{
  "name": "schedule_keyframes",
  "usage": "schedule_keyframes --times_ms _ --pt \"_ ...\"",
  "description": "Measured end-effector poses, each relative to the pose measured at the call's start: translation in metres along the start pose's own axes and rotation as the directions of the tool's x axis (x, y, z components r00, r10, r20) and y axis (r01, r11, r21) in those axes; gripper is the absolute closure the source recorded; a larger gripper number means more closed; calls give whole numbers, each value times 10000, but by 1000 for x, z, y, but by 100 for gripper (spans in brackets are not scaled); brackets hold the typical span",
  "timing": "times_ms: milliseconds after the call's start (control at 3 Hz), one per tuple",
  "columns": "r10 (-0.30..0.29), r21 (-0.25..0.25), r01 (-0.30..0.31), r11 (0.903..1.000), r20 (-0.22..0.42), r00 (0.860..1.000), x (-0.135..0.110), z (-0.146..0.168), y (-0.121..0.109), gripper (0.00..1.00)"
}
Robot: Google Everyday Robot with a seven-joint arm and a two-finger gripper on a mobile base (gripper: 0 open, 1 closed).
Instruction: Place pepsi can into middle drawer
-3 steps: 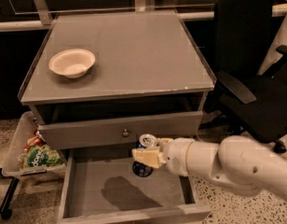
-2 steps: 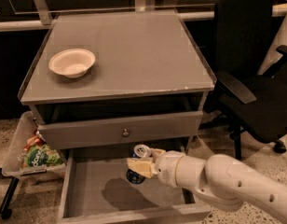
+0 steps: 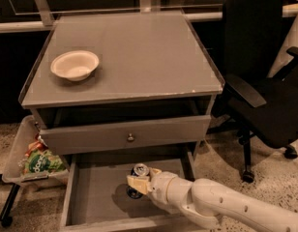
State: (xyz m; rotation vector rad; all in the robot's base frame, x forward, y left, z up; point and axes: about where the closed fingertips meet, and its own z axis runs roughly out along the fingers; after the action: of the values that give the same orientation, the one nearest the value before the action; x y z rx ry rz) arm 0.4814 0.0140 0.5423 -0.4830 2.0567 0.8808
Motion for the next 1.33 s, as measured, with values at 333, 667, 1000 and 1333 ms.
schedule_keyframes --times_ms 333,667,1000,1333 --pt "40 -7 -40 10000 -7 10000 2 2 0 100" --pt "89 146 -90 9999 104 9999 11 13 -6 100" --pt "-22 561 -7 9984 510 9987 19 29 -24 100" --pt "-399 1008 330 9944 673 9969 23 44 -41 100"
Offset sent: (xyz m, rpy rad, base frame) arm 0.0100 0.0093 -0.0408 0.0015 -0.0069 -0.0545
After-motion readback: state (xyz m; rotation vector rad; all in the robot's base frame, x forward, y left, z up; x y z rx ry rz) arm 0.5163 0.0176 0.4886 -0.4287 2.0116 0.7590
